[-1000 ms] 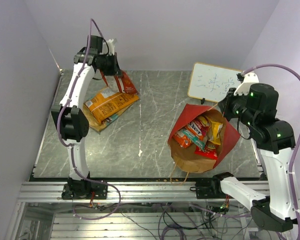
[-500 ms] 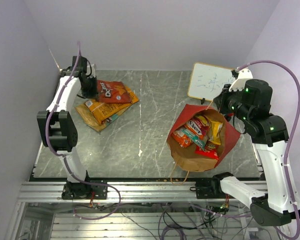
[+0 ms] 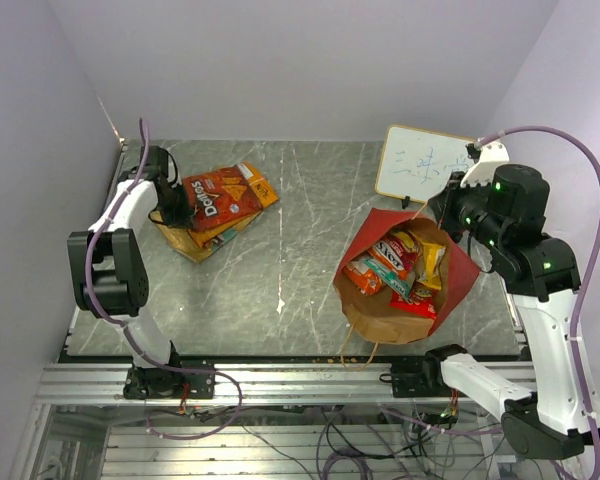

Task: Take the snacks out of the paper bag
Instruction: Place the snack at the center of the board, then take out the snack from the paper bag.

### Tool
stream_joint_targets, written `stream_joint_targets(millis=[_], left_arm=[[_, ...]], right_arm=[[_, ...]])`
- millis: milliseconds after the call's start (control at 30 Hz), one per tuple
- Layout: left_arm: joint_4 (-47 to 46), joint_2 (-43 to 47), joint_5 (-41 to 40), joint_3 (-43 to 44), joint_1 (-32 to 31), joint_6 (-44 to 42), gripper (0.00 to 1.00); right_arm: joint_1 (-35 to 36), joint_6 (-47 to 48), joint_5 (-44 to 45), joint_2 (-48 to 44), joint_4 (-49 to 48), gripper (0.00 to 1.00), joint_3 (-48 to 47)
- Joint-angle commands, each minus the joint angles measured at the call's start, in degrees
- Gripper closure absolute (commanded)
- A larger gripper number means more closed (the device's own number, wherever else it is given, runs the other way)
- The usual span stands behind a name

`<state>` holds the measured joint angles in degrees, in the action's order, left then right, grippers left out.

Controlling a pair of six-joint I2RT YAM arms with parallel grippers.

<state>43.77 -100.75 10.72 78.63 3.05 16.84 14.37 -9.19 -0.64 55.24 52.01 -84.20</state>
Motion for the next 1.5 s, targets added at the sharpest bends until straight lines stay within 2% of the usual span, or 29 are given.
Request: stream_joint_targets(millis=[0, 67, 200, 433, 533, 600, 700, 867, 1000, 1067, 1100, 1267, 1333, 1467], left_arm=[[-5.5, 2.6, 0.3, -3.2, 0.9, 7.4, 0.93], [-4.5, 3.2, -2.4, -3.1, 1.0, 8.9, 0.86], [-3.2, 8.5, -7.9, -4.5, 1.5, 11.2, 0.54], [-4.4, 23.4, -0.4, -15.9, 1.1, 18.3, 0.32], [-6.7, 32.6, 3.2, -21.7, -2.2, 23.1, 0.26], [-8.6, 38.4, 4.3, -24.4, -6.9, 26.7, 0.24], [-14.4, 43.5, 2.9, -25.6, -18.1, 32.7, 0.18], [-24.0, 43.3, -5.7, -24.4, -40.0, 41.3, 0.22], [-30.5, 39.6, -20.1, -21.6, -60.3, 39.3, 0.22], [-34.6, 36.3, -27.2, -20.1, -68.2, 37.0, 0.09], [-36.5, 34.1, -30.0, -19.1, -71.8, 35.1, 0.05], [-43.9, 19.3, -36.6, -10.3, -83.2, 24.0, 0.03], [-50.5, 15.1, -35.9, -8.8, -84.9, 21.5, 0.01], [-55.8, 9.2, -39.0, -7.7, -85.1, 23.1, 0.01]], right_arm=[[0.1, -1.1, -0.3, -1.7, -1.7, 1.00, 1.0], [0.1, -1.6, -0.7, -2.2, -2.3, 1.00, 1.5], [0.2, -1.9, -1.1, -1.9, -2.1, 1.00, 0.8], [0.1, -2.6, -1.3, -2.9, -3.7, 1.00, 2.0], [0.2, -3.5, -1.9, -3.4, -4.4, 1.00, 3.5], [0.1, -4.1, -2.3, -3.5, -4.8, 1.00, 4.1], [0.2, -4.7, -2.8, -3.7, -4.1, 1.00, 4.1], [0.2, -4.5, -1.3, -4.6, -4.2, 1.00, 4.6], [0.2, -4.6, -0.5, -4.2, -4.7, 1.00, 3.9], [0.1, -4.8, -1.2, -3.8, -4.7, 1.00, 3.6], [0.2, -5.1, -1.5, -3.6, -4.5, 1.00, 3.3], [0.2, -5.9, -1.6, -4.6, -4.0, 1.00, 3.9], [0.2, -5.9, -1.3, -5.2, -4.3, 1.00, 4.3], [0.2, -5.4, -1.1, -4.8, -4.0, 1.00, 3.5]])
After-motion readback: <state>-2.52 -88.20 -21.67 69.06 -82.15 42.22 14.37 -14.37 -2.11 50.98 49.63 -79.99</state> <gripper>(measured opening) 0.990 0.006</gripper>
